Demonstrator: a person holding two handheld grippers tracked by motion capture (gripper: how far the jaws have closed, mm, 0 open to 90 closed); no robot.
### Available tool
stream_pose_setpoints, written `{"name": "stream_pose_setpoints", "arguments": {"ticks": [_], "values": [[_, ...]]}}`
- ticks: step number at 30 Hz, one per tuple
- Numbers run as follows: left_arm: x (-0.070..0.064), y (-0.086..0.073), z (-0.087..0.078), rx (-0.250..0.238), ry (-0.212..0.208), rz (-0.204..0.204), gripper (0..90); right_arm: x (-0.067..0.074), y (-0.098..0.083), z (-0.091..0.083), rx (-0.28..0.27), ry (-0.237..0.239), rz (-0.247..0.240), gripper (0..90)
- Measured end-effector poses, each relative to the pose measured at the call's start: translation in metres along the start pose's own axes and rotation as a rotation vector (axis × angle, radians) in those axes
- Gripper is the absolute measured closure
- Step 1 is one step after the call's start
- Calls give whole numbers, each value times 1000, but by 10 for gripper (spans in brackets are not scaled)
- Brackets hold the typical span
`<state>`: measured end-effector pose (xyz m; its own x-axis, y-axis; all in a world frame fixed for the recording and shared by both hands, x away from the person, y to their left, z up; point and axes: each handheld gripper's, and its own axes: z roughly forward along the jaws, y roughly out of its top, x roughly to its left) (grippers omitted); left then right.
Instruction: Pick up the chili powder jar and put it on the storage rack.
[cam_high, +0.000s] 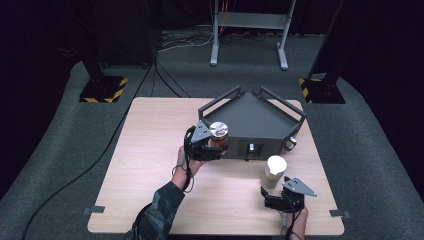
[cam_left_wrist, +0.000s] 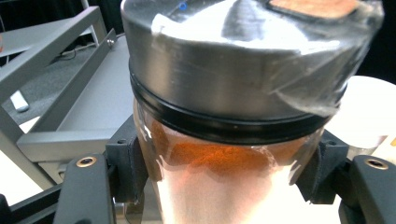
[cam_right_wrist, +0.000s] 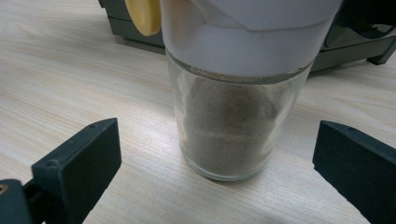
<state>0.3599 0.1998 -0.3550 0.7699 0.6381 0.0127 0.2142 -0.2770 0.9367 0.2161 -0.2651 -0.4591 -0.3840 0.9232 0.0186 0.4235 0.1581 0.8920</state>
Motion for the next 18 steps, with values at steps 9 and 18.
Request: {"name": "stream_pose_setpoints", "arguments": {"ticks": [9,18], "values": [[3,9,2,-8,-9,8,314,0,0,0,-3,1,1,0],[6,17,3,-17,-11,9,314,-1,0,0,2,2,1,0]]}}
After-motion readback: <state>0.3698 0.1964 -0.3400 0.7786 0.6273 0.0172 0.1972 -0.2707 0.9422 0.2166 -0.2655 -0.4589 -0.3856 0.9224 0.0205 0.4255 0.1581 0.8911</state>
